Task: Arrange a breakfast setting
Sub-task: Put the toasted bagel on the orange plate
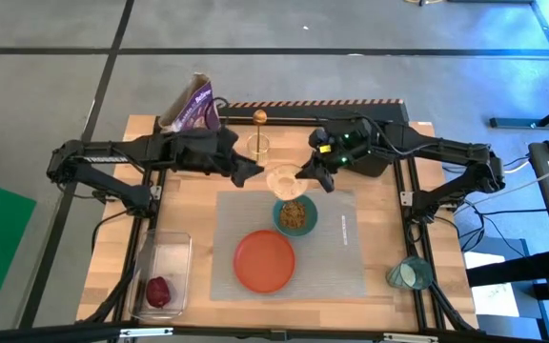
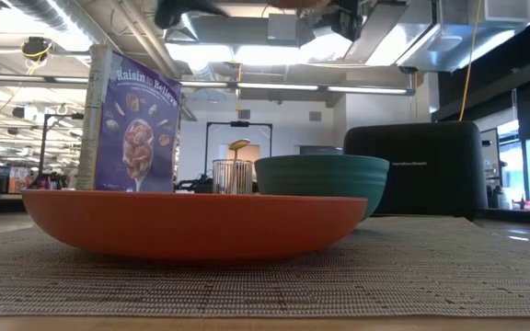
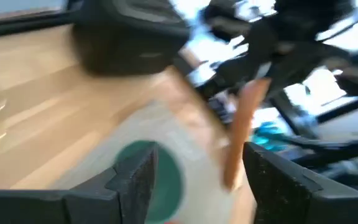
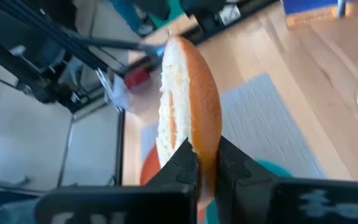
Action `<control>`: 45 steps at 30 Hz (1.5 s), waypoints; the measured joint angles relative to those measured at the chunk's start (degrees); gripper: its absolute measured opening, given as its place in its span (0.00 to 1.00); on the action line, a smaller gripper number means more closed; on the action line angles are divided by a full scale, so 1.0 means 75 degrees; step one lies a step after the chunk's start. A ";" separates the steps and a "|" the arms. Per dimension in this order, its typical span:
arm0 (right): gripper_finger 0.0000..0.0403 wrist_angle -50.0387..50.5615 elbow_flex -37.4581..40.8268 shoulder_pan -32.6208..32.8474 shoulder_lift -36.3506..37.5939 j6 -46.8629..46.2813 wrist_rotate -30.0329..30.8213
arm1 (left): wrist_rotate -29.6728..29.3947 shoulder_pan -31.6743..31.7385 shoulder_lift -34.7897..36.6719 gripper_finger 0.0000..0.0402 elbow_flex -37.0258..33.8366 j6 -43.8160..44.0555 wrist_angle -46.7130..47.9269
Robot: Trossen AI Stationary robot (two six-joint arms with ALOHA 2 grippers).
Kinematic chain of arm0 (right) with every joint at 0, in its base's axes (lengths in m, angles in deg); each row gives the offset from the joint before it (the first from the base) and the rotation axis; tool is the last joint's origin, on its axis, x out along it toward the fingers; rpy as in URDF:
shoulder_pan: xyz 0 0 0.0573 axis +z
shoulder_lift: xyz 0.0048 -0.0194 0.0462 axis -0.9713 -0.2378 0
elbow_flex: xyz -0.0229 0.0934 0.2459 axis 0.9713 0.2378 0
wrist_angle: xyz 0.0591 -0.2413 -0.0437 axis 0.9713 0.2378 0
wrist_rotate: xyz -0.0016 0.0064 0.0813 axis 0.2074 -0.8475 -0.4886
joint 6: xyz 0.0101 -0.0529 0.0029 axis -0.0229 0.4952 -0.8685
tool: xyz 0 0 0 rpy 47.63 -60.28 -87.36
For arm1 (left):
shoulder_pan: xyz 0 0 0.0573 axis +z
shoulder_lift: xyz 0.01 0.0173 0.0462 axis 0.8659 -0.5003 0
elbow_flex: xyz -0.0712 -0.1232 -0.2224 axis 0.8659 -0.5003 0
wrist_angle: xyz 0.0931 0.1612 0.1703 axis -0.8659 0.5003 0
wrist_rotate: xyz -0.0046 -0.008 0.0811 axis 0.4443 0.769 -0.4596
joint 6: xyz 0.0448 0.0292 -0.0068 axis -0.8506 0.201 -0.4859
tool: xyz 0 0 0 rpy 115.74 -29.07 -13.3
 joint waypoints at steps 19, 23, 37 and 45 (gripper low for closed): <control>0.02 -0.2416 0.2504 0.2082 0.0090 -0.3658 0.2109 | -0.0470 -0.0703 0.0480 0.61 -0.0006 -0.1766 0.2534; 0.02 -0.3279 0.3016 0.2571 -0.0080 -0.5105 0.2708 | -0.0350 -0.0858 0.0635 0.61 -0.0137 -0.2189 0.2829; 0.02 -0.5217 0.3197 0.4150 -0.2142 -0.7879 0.4561 | 0.0165 -0.1338 0.0671 0.61 -0.1614 -0.2928 0.1696; 0.04 -0.5124 0.3203 0.4501 -0.2824 -0.8711 0.4950 | 0.0514 -0.1362 0.0682 0.61 -0.1612 -0.3515 0.1741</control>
